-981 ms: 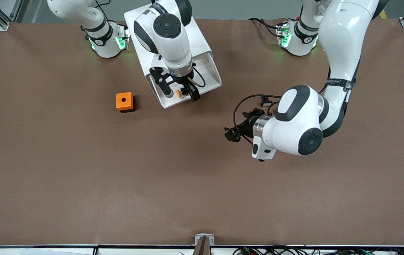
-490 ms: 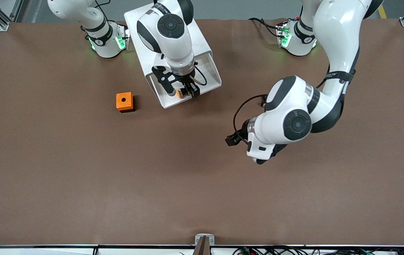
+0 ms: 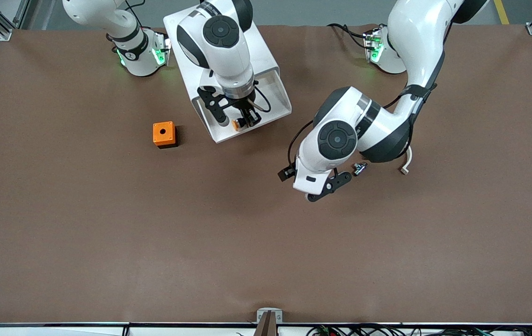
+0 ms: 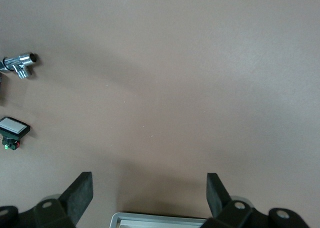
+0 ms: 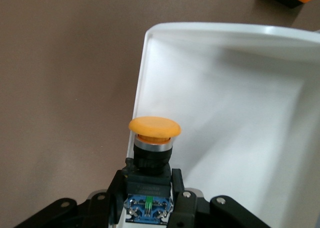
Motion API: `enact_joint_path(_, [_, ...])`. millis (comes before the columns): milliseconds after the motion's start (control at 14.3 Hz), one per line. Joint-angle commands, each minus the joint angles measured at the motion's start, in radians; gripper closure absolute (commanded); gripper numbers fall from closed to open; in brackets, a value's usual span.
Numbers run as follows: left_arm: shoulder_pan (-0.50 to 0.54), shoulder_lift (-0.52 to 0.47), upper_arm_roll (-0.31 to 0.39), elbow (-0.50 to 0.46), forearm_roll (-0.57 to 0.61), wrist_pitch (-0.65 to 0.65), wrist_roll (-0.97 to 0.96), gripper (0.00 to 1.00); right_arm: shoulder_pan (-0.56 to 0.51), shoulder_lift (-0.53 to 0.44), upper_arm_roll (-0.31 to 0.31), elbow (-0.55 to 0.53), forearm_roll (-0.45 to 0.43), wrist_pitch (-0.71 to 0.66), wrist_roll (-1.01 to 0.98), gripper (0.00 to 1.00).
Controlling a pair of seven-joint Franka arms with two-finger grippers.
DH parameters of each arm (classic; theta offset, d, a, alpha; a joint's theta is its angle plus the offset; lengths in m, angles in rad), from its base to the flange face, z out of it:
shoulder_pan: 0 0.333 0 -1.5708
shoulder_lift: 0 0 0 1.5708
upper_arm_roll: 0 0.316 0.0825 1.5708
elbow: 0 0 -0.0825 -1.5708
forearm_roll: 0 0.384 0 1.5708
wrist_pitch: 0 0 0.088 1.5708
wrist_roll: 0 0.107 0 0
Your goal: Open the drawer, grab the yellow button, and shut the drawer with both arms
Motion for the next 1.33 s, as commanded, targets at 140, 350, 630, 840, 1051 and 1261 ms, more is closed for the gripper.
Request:
enact_joint_path(140, [-0.021,-0.093,0.004,-0.142,0.022,0.055,-0.014,0.00,-0.080,-0.051,-0.005,0.056,0.046,-0.090,-0.150,1.00])
enact_joint_path(350, [-0.041,-0.110,0.004,-0.185,0.028,0.072,-0.030,0.00,-0.195,-0.100,-0.005,0.064,0.112,-0.133,-0.340,1.00])
enact_joint_path(630, [-0.084,-0.121,0.002,-0.210,0.028,0.072,-0.057,0.00,-0.384,-0.095,-0.008,0.170,0.182,-0.272,-0.640,1.00])
enact_joint_path(840, [-0.117,-0.128,0.002,-0.208,0.027,0.071,-0.071,0.00,-0.493,-0.094,-0.008,0.182,0.184,-0.309,-0.857,1.00])
enact_joint_path(1051, [-0.134,-0.128,-0.014,-0.210,0.028,0.071,-0.073,0.00,-0.557,-0.088,-0.009,0.184,0.169,-0.323,-1.026,1.00])
enact_joint_path(1261, [-0.144,-0.124,-0.037,-0.208,0.017,0.071,-0.074,0.00,-0.611,-0.062,-0.009,0.182,0.102,-0.324,-1.182,1.00])
